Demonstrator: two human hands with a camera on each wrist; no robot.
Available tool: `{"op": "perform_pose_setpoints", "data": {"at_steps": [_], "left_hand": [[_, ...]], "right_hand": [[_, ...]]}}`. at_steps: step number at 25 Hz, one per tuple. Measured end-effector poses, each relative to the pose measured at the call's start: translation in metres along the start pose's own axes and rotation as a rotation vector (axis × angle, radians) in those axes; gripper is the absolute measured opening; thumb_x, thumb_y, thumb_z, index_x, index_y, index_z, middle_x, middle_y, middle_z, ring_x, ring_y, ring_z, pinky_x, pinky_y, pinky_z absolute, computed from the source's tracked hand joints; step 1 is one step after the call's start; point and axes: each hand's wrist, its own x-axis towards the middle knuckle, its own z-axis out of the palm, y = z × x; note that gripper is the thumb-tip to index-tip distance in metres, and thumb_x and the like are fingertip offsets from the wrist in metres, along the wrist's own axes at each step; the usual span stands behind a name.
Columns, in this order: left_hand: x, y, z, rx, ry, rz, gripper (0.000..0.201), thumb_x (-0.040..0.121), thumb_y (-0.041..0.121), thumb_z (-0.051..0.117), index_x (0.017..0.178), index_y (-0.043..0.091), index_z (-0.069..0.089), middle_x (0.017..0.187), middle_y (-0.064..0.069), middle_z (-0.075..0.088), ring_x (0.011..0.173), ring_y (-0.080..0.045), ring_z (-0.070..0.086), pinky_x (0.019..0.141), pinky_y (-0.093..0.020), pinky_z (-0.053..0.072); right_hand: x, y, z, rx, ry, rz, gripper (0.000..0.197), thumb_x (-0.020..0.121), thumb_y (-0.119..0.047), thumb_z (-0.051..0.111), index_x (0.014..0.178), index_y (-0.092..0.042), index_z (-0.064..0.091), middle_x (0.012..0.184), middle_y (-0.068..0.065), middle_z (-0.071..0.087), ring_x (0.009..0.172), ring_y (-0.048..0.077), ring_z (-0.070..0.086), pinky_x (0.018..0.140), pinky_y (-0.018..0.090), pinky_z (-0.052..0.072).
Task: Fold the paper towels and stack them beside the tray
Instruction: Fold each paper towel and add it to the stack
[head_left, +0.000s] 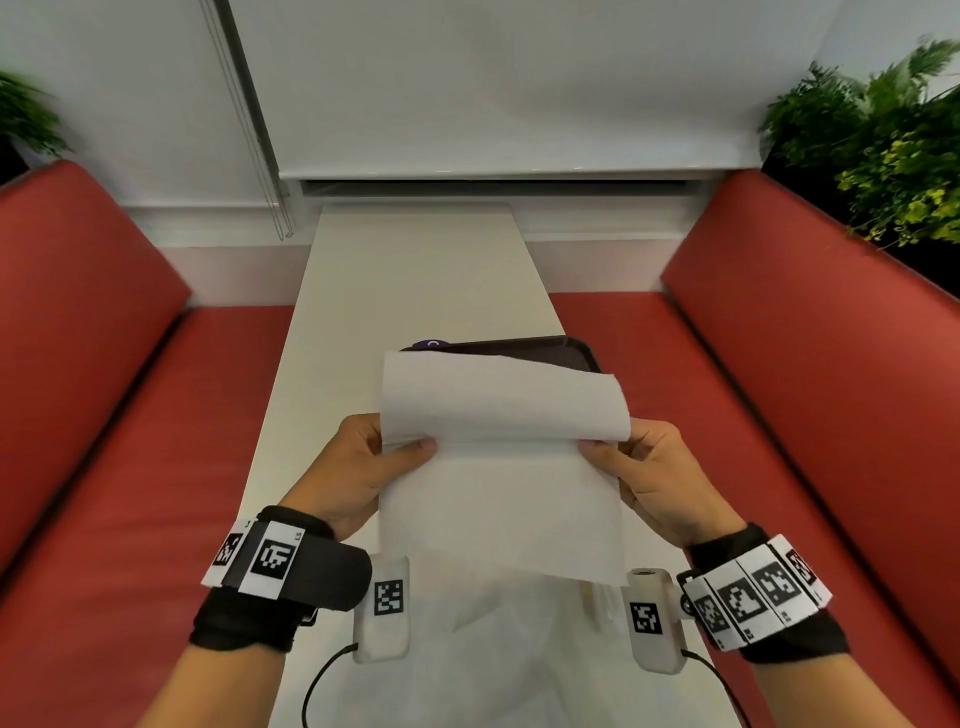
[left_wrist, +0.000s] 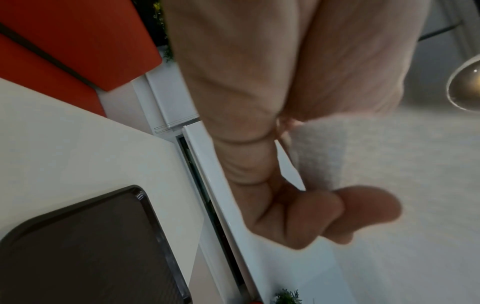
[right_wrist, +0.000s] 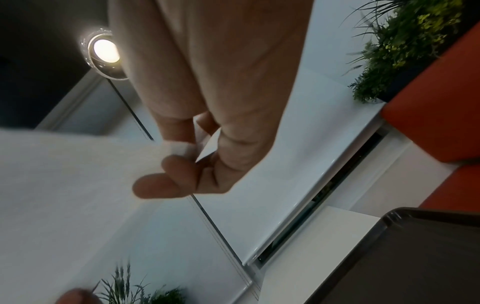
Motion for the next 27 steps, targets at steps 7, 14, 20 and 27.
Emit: {"op": "perform_pose_setpoints", "data": {"at_steps": [7,14,20,27], "left_hand": [[-0.006,0.005,0.008,0.002,0.101,-0.096,0.032,0.091,-0.003,0.041,0.071,0.011,0.062,0.072,-0.008,0.067,0.060,-0.021,0.064,0.045,-0.025,0.050],[-0.006,-0.001,0.014,-0.079,0.010,-0.137,0.014,0.077,0.022,0.061,0.087,0.013,0.062,0.089,-0.014,0.069,0.078,-0.029,0.065,0.060,-0.033,0.055],[0.033,-0.070,0.046,0.364,0.068,-0.153,0.026,0.075,0.000,0.072,0.086,0.020,0.060,0.083,-0.027,0.067,0.071,-0.032,0.067,0.069,-0.040,0.053],[0.136,-0.128,0.129,1.015,-0.145,0.105,0.021,0.088,0.008,0.056,0.101,0.015,0.071,0.104,-0.001,0.071,0.098,-0.019,0.064,0.092,-0.030,0.048]], "right_hand": [[-0.010,-0.007,-0.012,-0.073,-0.075,-0.119,0.015,0.061,-0.011,0.085,0.071,-0.007,0.076,0.088,0.013,0.072,0.081,0.026,0.069,0.065,0.029,0.056],[-0.036,0.001,-0.023,-0.078,0.116,0.024,0.035,0.079,-0.033,0.070,0.072,0.001,0.074,0.083,0.020,0.066,0.068,0.027,0.059,0.056,0.032,0.048],[-0.087,0.054,-0.036,-0.285,0.477,0.194,0.011,0.075,0.011,0.071,0.079,0.000,0.073,0.073,0.000,0.070,0.041,0.000,0.052,0.046,0.011,0.042],[-0.099,0.108,-0.081,-0.578,0.741,0.357,0.021,0.078,-0.009,0.076,0.081,-0.030,0.073,0.078,-0.011,0.068,0.052,0.015,0.064,0.057,0.021,0.054]]}}
